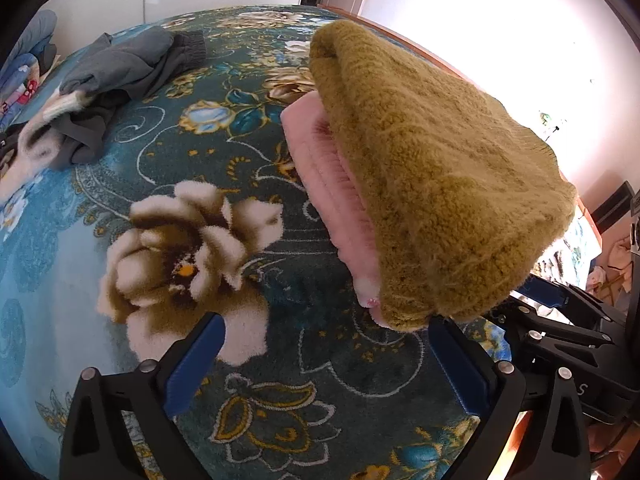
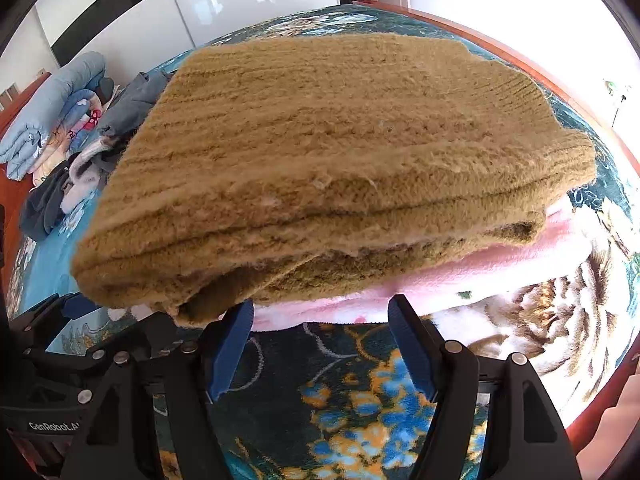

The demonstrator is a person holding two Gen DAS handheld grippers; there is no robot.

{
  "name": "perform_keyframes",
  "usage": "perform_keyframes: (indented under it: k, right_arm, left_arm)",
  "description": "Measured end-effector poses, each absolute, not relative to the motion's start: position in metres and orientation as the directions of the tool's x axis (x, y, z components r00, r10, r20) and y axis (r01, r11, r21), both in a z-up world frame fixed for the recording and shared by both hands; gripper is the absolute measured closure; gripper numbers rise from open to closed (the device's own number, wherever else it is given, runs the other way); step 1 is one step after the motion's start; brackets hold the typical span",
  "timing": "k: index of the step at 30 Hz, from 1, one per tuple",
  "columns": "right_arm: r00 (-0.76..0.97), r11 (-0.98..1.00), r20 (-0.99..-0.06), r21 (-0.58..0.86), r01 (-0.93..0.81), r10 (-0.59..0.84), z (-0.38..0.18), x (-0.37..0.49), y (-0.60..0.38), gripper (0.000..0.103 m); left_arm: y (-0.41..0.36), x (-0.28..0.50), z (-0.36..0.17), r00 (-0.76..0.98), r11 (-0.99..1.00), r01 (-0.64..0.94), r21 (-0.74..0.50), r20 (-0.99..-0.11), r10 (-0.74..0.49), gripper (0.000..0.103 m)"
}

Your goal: Fold clothes

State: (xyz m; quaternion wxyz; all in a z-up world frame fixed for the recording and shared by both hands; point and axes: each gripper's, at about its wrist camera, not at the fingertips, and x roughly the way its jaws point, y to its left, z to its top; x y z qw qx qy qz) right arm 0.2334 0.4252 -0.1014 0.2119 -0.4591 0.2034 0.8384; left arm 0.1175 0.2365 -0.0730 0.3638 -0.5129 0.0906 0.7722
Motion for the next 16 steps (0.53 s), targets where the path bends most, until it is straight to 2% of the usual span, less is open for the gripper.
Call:
perform_keyframes:
  k: [6,16]
  right_arm:
    - [-0.472,-0.829,-0.861,0.118,-0.547,0.189,-0.102,0.228,0.422,0.032]
    - [-0.453,-0.823,-0.863,0.083,-0.562,0.222,-0.102,0.208,0.424,0.032]
  left_arm:
    - [0.235,0.112,-0.080,-0.169,-0.720,-0.639,-0.273,-0.863,0.477,0.000]
    - [0.234,0.115,-0.076,-0.191,-0.718,-0.647,-0.257,-0.857,0.479,0.000]
